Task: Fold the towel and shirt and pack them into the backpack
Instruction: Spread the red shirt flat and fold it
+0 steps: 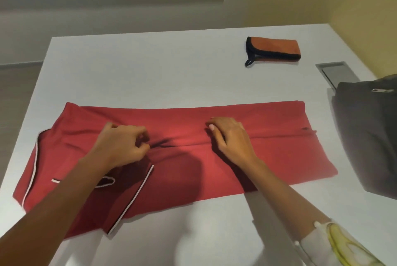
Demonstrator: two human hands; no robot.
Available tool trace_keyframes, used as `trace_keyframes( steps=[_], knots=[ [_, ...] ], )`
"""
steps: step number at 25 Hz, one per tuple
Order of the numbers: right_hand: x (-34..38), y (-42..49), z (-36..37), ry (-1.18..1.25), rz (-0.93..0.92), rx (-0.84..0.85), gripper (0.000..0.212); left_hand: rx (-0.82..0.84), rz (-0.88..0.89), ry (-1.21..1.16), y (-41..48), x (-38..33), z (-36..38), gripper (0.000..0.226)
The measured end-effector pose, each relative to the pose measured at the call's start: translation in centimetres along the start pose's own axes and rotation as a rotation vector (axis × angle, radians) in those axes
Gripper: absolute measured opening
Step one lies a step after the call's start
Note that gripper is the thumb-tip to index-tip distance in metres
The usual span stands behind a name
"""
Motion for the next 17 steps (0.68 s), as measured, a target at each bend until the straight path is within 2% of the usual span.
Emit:
trace_keyframes(
  steps=[2, 4, 6, 9, 13, 17],
  knots=[
    [-2.1, 0.8, 0.1, -0.069, 0.167, 0.02, 0.036, -0.104, -0.008, -0.013, 1.2, -0.4, -0.4, 0.043],
    [-4.9, 1.3, 0.2, -0.188, 0.324, 0.121, 0.046, -0.177, 0.014, -0.069, 3.1, -1.0, -0.1, 0.041],
    [-8.1, 0.9, 0.0, -0.264, 0.472, 0.231, 0.061, -0.11, 0.017, -0.155, 4.9, -1.1, 1.2, 0.053],
    [-12.1, -0.2, -0.5, -0.315, 0.638, 0.372, 0.079, 0.093, -0.008, -0.089, 5.5, 0.0, 4.6, 0.074],
    [-14.4, 0.1, -1.4, -0.299, 0.784, 0.424, 0.081, 0.084, -0.063, -0.057, 5.1, 1.1, 6.0, 0.077],
    [-14.9, 0.5, -1.4, -0.321, 0.822, 0.396, 0.084, 0.053, -0.096, -0.025, 5.5, 0.8, 5.9, 0.081]
  ],
)
Point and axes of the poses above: each hand's wrist, its own y-axis towards the middle knuckle, its own z-axis out of the palm, x = y × z, the point moved 3 cm from there along y, towards the middle knuckle, and after that the axes turned 14 degrees about -y, right-handed, at the moved point
